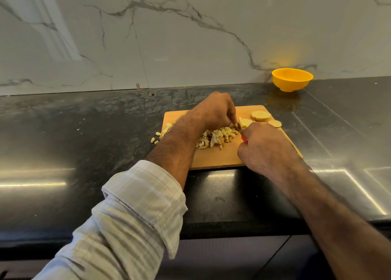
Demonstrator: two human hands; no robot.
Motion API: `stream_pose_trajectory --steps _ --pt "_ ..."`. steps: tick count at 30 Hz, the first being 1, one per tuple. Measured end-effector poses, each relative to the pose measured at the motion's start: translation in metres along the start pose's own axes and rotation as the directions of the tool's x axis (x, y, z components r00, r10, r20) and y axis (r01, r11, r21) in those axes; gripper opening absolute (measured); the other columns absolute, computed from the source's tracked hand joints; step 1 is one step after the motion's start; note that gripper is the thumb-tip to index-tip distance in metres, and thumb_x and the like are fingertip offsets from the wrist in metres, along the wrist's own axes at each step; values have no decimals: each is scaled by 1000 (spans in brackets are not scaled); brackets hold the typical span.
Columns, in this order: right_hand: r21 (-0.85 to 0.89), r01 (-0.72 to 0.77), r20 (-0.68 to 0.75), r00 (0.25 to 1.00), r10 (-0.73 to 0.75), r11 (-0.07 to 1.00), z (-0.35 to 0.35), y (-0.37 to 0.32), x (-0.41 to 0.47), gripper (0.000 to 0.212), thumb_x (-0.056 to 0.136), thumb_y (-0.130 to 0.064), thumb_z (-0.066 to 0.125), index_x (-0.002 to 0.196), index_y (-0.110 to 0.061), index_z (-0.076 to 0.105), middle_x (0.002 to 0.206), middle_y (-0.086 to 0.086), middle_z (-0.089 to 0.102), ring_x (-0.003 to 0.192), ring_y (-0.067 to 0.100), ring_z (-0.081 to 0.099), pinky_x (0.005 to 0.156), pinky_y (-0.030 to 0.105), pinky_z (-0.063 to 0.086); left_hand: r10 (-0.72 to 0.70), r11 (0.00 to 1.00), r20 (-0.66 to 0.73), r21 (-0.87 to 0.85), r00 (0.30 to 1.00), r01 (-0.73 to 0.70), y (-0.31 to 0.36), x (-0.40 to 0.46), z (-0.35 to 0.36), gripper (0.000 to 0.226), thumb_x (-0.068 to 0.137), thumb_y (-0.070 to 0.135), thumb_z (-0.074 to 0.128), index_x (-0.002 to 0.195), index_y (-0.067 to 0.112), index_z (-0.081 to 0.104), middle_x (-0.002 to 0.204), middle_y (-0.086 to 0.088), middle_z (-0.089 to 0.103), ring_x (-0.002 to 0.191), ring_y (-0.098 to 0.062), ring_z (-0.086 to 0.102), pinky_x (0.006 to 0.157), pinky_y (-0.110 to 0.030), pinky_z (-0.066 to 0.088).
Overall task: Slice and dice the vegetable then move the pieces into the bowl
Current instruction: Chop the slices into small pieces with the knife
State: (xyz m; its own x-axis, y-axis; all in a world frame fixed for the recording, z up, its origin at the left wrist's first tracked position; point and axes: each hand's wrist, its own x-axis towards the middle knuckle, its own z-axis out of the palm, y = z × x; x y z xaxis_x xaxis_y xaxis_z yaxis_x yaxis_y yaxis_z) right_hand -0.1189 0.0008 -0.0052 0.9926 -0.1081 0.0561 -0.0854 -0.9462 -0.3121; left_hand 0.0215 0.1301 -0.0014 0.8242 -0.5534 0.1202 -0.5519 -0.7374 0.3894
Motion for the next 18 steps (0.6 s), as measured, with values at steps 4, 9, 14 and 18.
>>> stream_pose_trajectory --steps 4,9,14,18 --pt "-33 -18 64 998 20 999 -1 -12 8 17 93 -28 66 105 -22 55 91 -1 55 90 21 57 72 36 50 2 1000 1 12 1000 -2 1 0 -1 13 83 10 87 89 21 85 86 10 78 82 -6 70 77 -24 60" --pt "46 0 -12 1000 1 999 0 2 9 32 96 -25 59 127 -19 67 116 4 67 99 21 57 78 32 45 -23 998 -5 -55 1000 23 -2 -3 -5 10 84 12 88 90 19 85 87 9 79 82 -4 73 79 -23 62" --pt "75 60 -100 994 -53 995 -2 9 -3 38 101 -31 57 138 -26 65 129 3 64 96 16 55 78 33 50 -53 996 -19 -74 998 52 -6 -7 -7 10 87 9 84 92 17 83 81 11 74 71 -1 68 62 -13 52" --pt "86 63 -64 996 -58 994 -2 1 -1 42 99 -29 58 140 -26 63 129 3 65 99 19 59 79 34 54 -68 996 -18 -61 998 66 -4 -4 -3 8 88 12 83 92 19 83 89 10 74 81 -6 69 66 -17 52"
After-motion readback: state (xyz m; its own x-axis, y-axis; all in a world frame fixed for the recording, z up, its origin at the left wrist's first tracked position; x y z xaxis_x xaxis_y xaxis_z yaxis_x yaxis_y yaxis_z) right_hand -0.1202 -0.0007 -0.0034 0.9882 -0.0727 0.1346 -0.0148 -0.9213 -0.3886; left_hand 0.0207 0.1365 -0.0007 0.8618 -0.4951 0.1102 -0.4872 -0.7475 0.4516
